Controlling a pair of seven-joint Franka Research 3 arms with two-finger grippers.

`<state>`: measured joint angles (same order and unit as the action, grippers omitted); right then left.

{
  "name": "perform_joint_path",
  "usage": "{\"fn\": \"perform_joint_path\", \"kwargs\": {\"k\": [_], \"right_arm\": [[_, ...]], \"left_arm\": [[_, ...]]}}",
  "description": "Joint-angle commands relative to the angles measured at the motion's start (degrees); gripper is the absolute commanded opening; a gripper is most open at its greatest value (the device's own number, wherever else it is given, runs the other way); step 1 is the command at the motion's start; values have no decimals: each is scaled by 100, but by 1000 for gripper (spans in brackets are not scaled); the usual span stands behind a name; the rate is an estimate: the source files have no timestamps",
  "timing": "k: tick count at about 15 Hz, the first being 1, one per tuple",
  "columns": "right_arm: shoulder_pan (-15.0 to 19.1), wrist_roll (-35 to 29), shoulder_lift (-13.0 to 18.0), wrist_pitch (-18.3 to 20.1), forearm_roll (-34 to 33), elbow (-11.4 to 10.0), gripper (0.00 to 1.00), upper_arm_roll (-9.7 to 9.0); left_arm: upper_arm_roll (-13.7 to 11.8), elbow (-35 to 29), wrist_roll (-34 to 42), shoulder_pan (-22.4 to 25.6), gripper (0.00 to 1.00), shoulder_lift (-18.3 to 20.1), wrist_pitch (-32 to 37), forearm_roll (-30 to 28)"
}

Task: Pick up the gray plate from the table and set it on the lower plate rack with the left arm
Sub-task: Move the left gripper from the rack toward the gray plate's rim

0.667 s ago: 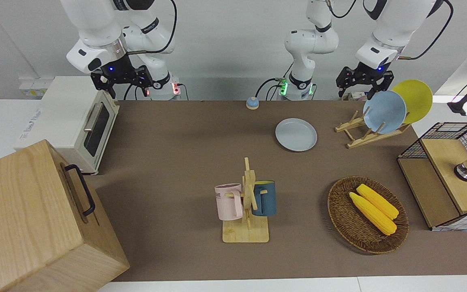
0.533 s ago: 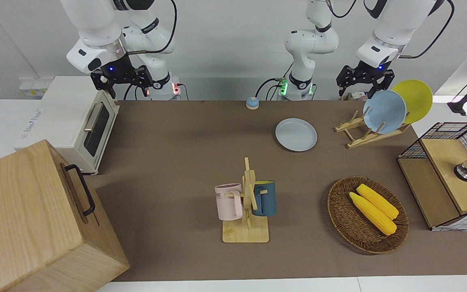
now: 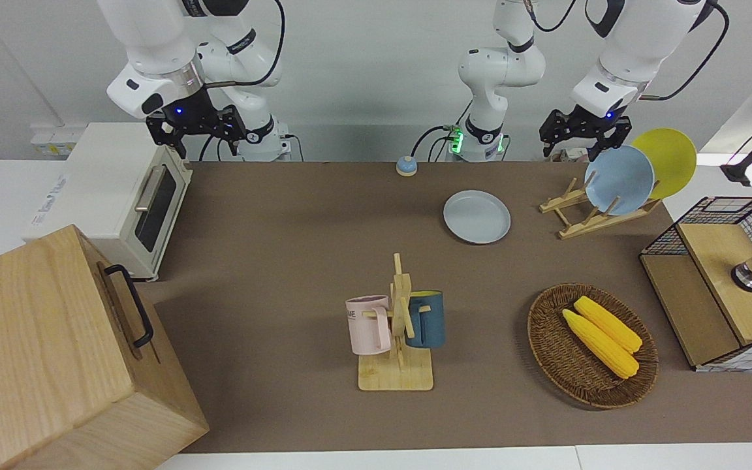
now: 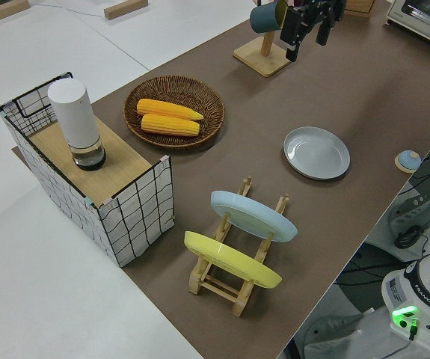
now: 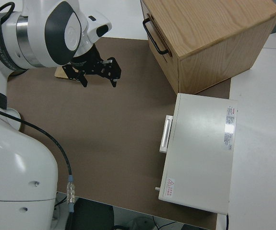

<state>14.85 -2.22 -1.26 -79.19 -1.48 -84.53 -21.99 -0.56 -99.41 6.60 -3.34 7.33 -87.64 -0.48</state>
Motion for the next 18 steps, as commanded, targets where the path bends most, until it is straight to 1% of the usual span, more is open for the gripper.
{"fn": "perform_joint_path", "kwargs": {"k": [1,3,5,8,12,16,18], "right_arm": [[132,-68,12,62,-37,41,983,-113],[132,-68,12,62,-37,41,983,-113],[132,-68,12,70,-37,33,983,-121],[132,-68,12,70,-37,41,983,-121],[132,-68,12,62,-37,41,983,-121],[132,-68,12,62,-37,41,983,-121],[132,-68,12,62,-37,41,983,-121]], "left_arm": [[-32,-130,-45,9,993,66,142,13],[-93,-192,-62,35,993,84,150,-171],[-111,-358,-71,35,993,180,116,-190],[-120,-797,-80,44,993,478,-60,-190],[-111,-1658,-98,35,993,971,-674,-163],[-102,-2265,-150,35,993,1103,-1272,-128],[-102,-2678,-151,44,993,1208,-1728,-128]]}}
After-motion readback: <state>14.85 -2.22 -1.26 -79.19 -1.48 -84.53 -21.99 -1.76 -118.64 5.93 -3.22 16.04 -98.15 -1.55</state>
